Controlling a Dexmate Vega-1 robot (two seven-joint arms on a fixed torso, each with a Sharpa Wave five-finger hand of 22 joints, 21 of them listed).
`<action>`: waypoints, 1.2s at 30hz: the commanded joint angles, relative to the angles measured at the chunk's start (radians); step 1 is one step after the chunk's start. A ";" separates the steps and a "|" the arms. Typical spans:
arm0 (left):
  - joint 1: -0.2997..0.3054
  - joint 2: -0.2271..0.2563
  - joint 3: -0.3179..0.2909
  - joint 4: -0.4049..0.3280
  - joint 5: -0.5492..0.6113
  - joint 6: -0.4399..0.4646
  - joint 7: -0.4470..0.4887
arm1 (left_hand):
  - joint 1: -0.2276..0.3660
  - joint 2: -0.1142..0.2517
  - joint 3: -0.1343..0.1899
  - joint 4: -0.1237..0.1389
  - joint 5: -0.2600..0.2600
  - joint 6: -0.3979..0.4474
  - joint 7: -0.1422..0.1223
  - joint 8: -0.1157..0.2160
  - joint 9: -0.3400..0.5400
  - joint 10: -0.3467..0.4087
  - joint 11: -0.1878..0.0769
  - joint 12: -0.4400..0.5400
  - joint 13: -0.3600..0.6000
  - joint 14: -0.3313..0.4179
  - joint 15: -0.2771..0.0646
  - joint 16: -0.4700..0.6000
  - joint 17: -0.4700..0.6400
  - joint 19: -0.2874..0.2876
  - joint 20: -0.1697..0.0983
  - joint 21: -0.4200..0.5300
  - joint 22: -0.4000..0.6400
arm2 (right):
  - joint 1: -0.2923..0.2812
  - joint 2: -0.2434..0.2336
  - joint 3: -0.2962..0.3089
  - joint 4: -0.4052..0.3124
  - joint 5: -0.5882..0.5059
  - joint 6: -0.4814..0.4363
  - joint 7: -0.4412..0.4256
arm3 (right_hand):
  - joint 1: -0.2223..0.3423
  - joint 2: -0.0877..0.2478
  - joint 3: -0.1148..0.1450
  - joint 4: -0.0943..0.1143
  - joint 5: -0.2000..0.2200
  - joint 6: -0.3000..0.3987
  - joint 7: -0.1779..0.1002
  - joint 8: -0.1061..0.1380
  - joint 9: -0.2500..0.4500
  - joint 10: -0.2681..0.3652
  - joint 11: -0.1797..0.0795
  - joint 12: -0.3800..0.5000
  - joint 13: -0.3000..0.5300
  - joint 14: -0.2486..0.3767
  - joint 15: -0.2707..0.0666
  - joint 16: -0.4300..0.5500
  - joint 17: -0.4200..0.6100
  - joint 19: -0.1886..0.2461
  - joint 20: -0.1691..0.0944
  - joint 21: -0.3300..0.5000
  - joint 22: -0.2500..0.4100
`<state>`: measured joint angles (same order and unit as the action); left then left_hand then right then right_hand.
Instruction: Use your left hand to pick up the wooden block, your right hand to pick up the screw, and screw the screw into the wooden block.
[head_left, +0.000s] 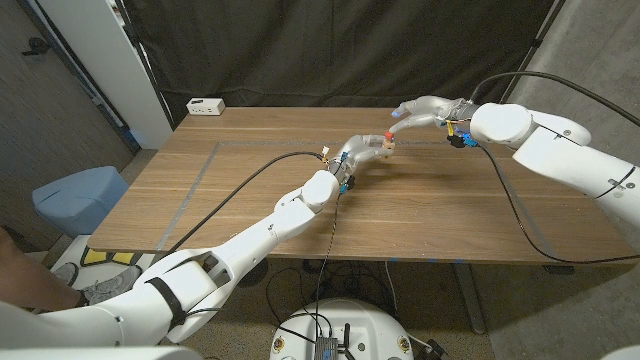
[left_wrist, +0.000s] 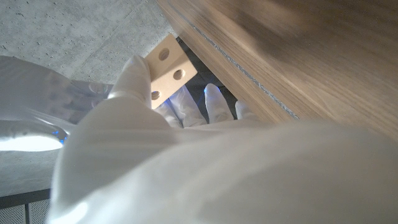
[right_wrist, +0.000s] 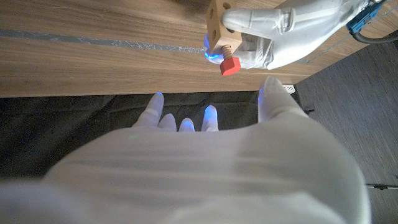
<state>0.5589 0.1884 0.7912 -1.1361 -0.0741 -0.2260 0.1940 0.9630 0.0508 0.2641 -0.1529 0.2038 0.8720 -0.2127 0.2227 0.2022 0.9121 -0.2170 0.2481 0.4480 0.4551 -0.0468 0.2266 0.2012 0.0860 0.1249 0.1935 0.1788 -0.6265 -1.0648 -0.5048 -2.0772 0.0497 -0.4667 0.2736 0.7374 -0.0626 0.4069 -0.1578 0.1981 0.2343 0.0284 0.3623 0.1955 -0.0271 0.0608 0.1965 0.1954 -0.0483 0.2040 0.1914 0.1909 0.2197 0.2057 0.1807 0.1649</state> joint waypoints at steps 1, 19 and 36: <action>-0.001 0.001 0.002 0.003 0.005 0.002 0.004 | 0.009 0.019 0.002 0.005 0.004 0.033 0.025 0.007 0.006 0.009 -0.003 0.008 0.101 0.008 -0.096 -0.001 0.002 0.007 0.002 0.009 0.002 | 0.120 0.009 -0.076 -0.009 -0.060 -0.091 0.124 | 0.012 0.005 0.011 -0.005 0.003 0.008 0.006 -0.004 0.003 0.004 0.009 0.006 0.002 0.004 0.003 0.007 -0.001 0.003 0.004 0.004 0.004; -0.004 -0.002 0.004 0.003 0.011 0.008 0.010 | 0.008 0.019 0.001 0.005 0.005 0.033 0.022 0.007 0.006 0.009 -0.003 0.008 0.103 0.009 -0.097 -0.001 0.002 0.007 0.001 0.008 0.002 | 0.271 0.042 -0.197 -0.023 -0.176 -0.211 0.298 | 0.041 0.015 0.027 -0.010 -0.002 0.031 0.047 -0.010 0.004 0.012 0.049 0.010 0.001 0.009 0.008 0.007 -0.002 0.002 0.006 0.005 0.004; 0.002 0.009 0.013 -0.038 0.039 0.050 0.032 | 0.007 0.020 0.000 0.006 0.006 0.034 0.022 0.007 0.006 0.009 -0.003 0.007 0.104 0.010 -0.097 -0.001 0.002 0.005 0.003 0.008 0.002 | 0.359 0.082 -0.314 -0.044 -0.327 -0.301 0.403 | 0.048 0.018 0.030 -0.003 -0.011 0.059 0.097 -0.014 0.007 0.026 0.100 0.013 0.001 0.018 0.014 0.009 -0.002 0.002 0.006 0.006 0.005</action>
<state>0.5567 0.1899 0.7995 -1.1470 -0.0531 -0.2052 0.2113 0.9631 0.0508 0.2624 -0.1522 0.2024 0.8719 -0.2126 0.2224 0.2022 0.9123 -0.2168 0.2481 0.4480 0.4551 -0.0468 0.2266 0.1998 0.0860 0.1249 0.1935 0.1788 -0.3207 -1.0050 -0.7482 -2.1075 -0.1873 -0.7134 0.6156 0.7744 -0.0444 0.4309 -0.1669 0.1885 0.2899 0.1171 0.3508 0.1979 -0.0033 0.1528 0.2037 0.1955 -0.0320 0.2125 0.1973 0.1859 0.2197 0.2056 0.1807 0.1649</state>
